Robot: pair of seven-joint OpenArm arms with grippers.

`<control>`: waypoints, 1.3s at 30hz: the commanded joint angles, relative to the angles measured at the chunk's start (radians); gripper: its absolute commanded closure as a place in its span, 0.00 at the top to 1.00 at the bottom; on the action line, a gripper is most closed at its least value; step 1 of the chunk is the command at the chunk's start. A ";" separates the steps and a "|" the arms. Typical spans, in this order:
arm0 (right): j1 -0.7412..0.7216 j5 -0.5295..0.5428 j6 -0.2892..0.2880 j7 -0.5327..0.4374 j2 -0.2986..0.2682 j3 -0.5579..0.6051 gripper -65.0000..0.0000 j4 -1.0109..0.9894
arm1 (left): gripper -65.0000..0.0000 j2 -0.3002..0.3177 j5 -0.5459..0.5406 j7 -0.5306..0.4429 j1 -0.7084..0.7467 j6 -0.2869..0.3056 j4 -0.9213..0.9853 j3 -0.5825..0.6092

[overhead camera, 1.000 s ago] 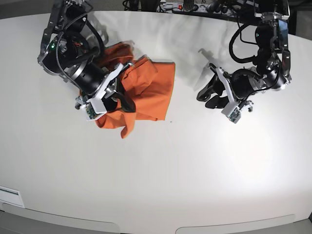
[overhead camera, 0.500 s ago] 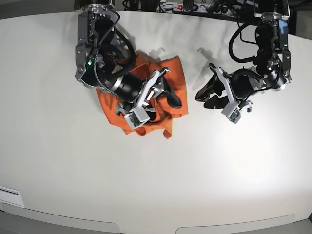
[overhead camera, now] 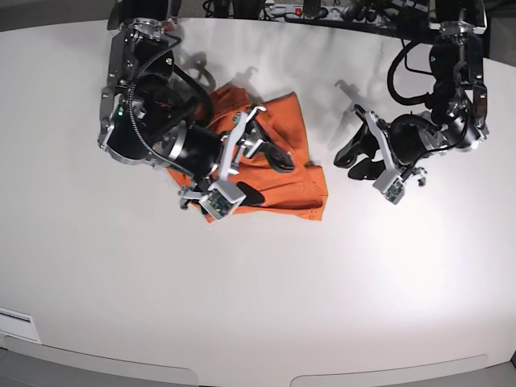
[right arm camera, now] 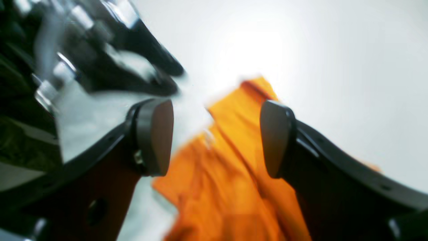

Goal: Fold the T-shirt properly
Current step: 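Lift the folded bundle edge with the right gripper and tuck it over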

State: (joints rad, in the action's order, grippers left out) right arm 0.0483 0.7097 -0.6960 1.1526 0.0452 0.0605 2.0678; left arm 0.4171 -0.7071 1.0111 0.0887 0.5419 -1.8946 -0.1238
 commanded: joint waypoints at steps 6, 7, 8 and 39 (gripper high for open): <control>0.156 0.128 -0.002 -0.010 -0.100 -0.153 0.50 0.125 | 0.13 0.007 -0.018 -0.027 -0.014 0.003 -0.014 -0.005; 0.196 0.182 -0.002 -0.002 -0.111 -0.166 0.50 0.144 | 0.13 0.007 -0.024 -0.027 -0.014 0.003 -0.014 -0.005; 0.236 0.230 -0.002 0.002 -0.116 -0.173 0.50 0.158 | 0.13 0.007 -0.035 -0.027 -0.014 0.003 -0.014 -0.005; 0.363 -0.414 0.001 -0.343 -0.113 0.162 0.43 0.079 | 0.13 0.006 -0.038 -0.027 -0.014 0.004 -0.014 -0.005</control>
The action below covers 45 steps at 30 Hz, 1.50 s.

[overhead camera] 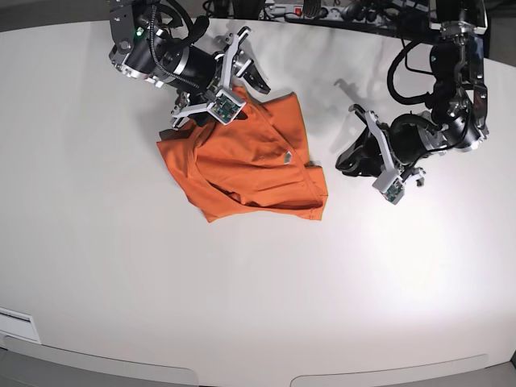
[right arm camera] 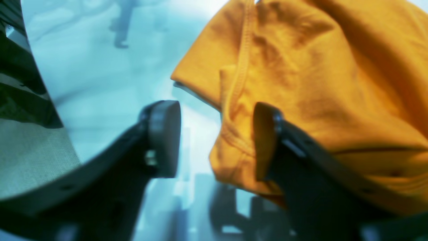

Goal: Fold the T-shirt properly
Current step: 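Lift the folded bundle edge with the right gripper and tuck it over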

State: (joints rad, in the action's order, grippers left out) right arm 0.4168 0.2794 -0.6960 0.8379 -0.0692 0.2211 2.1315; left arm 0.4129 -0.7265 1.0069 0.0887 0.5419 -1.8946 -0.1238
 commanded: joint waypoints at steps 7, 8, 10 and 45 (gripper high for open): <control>-0.013 0.164 -0.002 -0.027 0.003 0.002 0.00 0.020 | 0.13 0.011 -0.019 -0.023 -0.014 0.004 -0.014 -0.005; -0.013 0.183 -0.002 -0.027 0.003 0.002 0.00 0.026 | 0.13 0.011 -0.019 -0.023 -0.014 0.004 -0.014 -0.005; -0.013 0.196 -0.002 -0.027 0.003 0.002 0.00 0.047 | 0.13 0.011 -0.019 -0.023 -0.014 0.004 -0.014 -0.005; -0.379 -0.089 0.100 0.037 0.172 0.340 0.64 -0.080 | 0.09 0.097 -0.113 -0.007 -0.017 0.005 -0.019 -0.043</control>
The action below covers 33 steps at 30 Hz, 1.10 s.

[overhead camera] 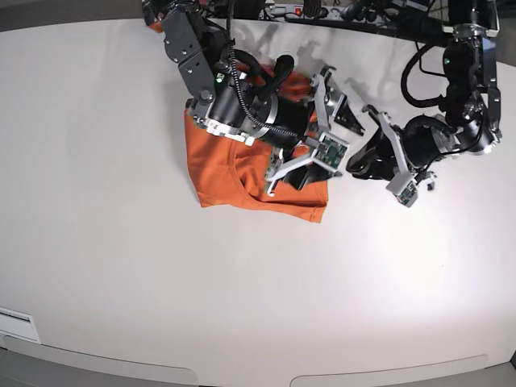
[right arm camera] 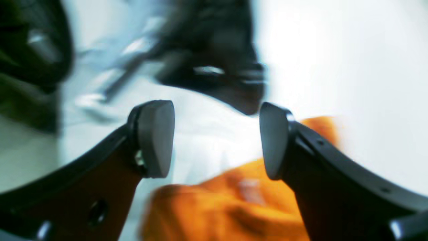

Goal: Fold the T-shirt properly
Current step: 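Lift the folded bundle edge with the right gripper and tuck it over, then press the folded bundle flat with both grippers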

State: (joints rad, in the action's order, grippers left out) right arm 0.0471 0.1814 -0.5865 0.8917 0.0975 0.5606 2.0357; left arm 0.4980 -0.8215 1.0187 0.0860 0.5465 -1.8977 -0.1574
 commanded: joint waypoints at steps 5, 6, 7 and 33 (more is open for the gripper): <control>-0.024 -0.098 0.054 -0.120 -0.037 -0.106 0.15 0.043 | 0.00 0.063 -0.341 0.108 -0.014 0.114 -0.020 -0.037; -0.031 -0.101 0.061 -0.122 -0.053 -0.127 0.00 0.043 | 0.00 0.062 -0.422 0.143 -0.014 0.144 -0.020 -0.037; -0.040 -0.105 0.066 -0.127 -0.069 -0.150 0.00 0.043 | 0.00 0.061 -0.495 0.178 -0.014 0.152 -0.020 -0.037; -0.207 0.238 -0.112 -0.169 -0.350 -0.275 0.00 -0.426 | 0.00 0.096 0.227 -0.124 -0.089 0.137 0.044 0.450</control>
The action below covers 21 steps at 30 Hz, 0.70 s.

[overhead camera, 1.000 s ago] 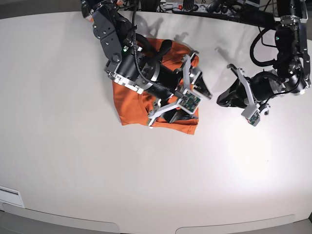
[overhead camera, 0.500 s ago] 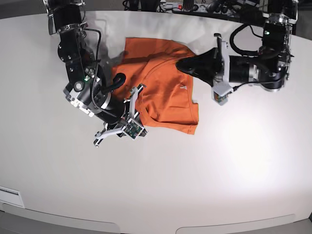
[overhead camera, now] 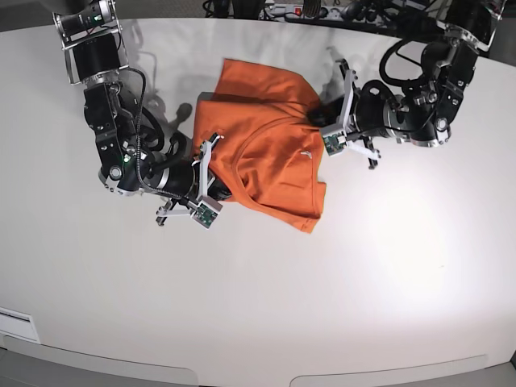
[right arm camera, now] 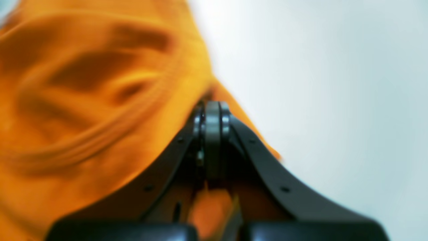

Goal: Fold the T-shirt properly

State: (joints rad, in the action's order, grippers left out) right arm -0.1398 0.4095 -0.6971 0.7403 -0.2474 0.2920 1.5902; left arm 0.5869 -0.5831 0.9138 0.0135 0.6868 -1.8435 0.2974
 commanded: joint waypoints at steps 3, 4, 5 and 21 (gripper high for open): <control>0.034 0.026 -0.001 -0.015 -0.005 -0.006 0.00 0.053 | 0.00 0.011 0.011 -0.059 -0.079 -0.007 0.082 0.010; 0.056 0.025 -0.001 -0.009 -0.005 -0.006 0.00 0.074 | 0.00 0.011 0.012 -0.084 -0.101 -0.006 0.124 0.017; 0.084 0.025 -0.001 -0.001 -0.005 -0.007 0.00 0.101 | 0.00 0.011 0.021 -0.118 -0.126 -0.006 0.171 0.025; 0.520 0.006 0.154 0.020 0.004 -0.175 0.00 0.516 | 0.00 -0.112 0.206 -0.390 -0.436 -0.007 0.524 0.235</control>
State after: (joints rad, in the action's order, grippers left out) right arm 0.3878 0.4011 -0.5373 0.7841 -0.2382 0.1207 2.0834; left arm 0.4660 -0.4007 0.4973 -0.4023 0.6853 -1.3117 0.5312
